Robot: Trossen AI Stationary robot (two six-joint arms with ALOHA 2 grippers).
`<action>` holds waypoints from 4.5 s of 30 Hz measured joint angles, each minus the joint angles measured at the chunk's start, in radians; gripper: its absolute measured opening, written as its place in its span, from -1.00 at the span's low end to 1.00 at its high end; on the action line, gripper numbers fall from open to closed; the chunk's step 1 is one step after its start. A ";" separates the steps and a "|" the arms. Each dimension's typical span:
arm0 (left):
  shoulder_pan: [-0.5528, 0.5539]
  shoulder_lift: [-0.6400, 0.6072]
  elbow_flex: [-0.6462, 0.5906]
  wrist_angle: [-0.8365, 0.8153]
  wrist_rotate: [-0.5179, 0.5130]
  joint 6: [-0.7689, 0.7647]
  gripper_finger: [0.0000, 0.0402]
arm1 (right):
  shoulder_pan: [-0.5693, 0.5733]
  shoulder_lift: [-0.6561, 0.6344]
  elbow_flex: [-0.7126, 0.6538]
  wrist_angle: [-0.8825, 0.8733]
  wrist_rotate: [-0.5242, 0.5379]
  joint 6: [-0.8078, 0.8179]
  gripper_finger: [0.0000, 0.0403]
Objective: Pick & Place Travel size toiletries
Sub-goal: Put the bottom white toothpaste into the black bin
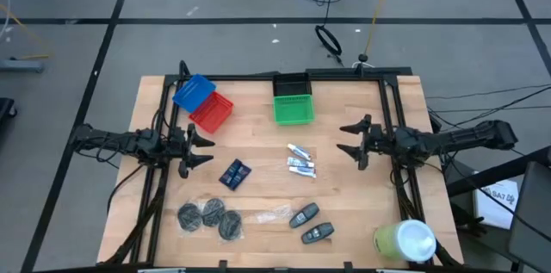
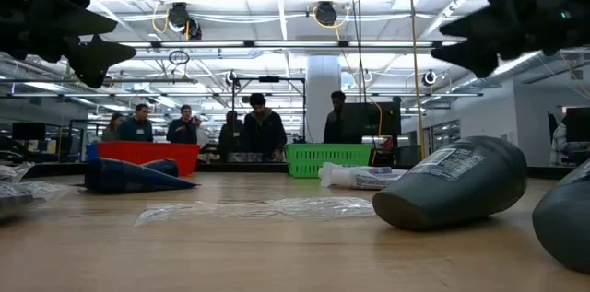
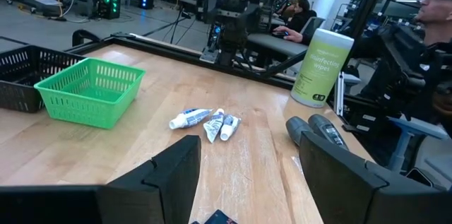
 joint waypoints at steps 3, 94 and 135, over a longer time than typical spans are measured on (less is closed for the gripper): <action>0.000 0.000 0.000 -0.001 0.000 0.010 0.18 | 0.002 0.149 0.070 -0.008 -0.003 0.003 0.45; 0.000 0.000 0.000 0.002 0.001 0.082 0.18 | 0.182 1.299 0.661 -0.301 -0.002 0.059 -0.48; 0.000 0.000 -0.001 0.007 0.001 0.049 0.18 | 0.181 1.240 0.657 -0.293 -0.005 0.050 -0.64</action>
